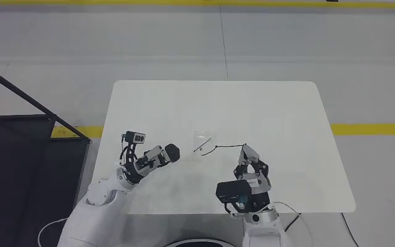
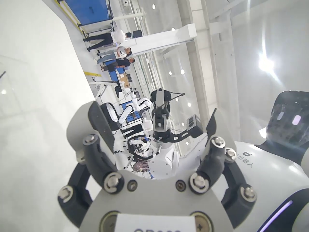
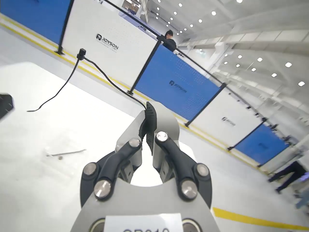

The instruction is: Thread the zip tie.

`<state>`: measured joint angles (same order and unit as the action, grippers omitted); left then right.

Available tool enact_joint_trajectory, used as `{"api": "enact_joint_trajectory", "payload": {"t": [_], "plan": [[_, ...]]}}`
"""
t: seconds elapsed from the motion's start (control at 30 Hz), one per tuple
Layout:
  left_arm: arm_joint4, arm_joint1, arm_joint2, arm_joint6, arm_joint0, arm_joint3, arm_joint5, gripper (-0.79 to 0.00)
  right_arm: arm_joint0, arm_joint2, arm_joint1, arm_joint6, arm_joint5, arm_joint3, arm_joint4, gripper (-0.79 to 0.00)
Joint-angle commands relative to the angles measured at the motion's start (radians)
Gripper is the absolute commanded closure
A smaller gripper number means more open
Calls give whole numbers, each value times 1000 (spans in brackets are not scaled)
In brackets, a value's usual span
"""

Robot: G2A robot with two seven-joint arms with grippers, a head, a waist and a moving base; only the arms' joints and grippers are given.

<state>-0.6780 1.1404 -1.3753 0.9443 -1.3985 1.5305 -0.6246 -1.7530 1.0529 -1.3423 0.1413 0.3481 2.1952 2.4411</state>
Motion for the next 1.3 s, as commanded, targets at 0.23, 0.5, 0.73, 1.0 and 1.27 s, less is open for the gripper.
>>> {"api": "enact_joint_trajectory", "payload": {"t": [0.23,0.5,0.73,1.0,1.27], "plan": [[-13,-2,-13,2,-15,5,-6,-785,-9,-62,-9,140,-19,12,275,0],[-13,-2,-13,2,-15,5,-6,-785,-1,-52,-10,157,-40,-5,308,0],[-13,-2,-13,2,-15,5,-6,-785,133,-113,-37,354,-265,-98,485,0],[-13,-2,-13,2,-15,5,-6,-785,327,-194,-85,552,-487,-267,567,0],[-13,-2,-13,2,-15,5,-6,-785,388,-209,-114,598,-577,-323,520,0]]}}
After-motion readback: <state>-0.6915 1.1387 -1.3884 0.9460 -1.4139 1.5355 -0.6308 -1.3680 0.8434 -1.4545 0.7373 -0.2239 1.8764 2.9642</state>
